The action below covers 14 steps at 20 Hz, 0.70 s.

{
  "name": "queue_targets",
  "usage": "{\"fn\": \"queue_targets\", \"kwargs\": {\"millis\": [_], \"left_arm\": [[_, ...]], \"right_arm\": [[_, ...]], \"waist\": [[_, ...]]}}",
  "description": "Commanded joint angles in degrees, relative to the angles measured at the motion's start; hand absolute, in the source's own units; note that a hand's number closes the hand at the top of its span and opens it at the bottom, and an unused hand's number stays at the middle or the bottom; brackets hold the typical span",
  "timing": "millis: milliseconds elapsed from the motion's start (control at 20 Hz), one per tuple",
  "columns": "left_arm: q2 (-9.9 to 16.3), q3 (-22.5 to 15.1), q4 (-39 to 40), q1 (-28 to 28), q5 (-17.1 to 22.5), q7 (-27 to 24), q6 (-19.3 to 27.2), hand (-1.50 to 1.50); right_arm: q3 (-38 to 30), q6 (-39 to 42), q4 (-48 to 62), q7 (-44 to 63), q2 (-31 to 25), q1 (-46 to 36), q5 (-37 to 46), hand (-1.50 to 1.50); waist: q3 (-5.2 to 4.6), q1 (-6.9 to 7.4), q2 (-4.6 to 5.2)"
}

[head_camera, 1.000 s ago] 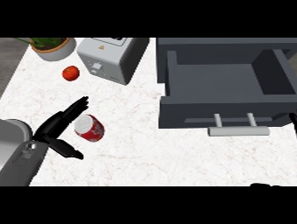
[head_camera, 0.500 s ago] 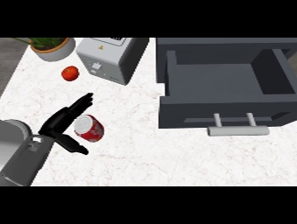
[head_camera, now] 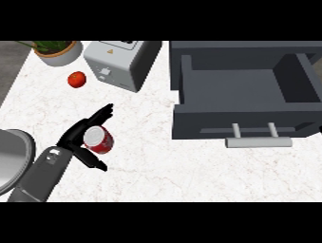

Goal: Pick up the can, place it into the drawer and close the drawer

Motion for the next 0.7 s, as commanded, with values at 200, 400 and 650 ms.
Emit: {"fn": "queue_targets", "kwargs": {"millis": [200,400,650], "left_arm": [[-1.68,-0.21,0.8,-3.16,0.26,-1.01,-4.89,-1.5],[-4.13,-1.03,-3.56,-0.47,1.04,0.0,-5.08,1.5],[-3.63,0.24,-2.04,-2.95,3.31,2.11,-9.6,1.5]], "right_arm": [[0.4,0.22,-3.09,0.66,1.34,2.03,-0.53,-1.5],[-2.66,-0.06,-3.03,3.46,-0.55,0.3,-3.06,-1.5],[-2.51,-1.29,-1.36,3.4,-0.7,-3.09,-2.09,-1.5]], "waist": [[0.0,-0.21,0.04],[0.05,0.53,-0.25],[0.03,0.3,-0.05]]}}
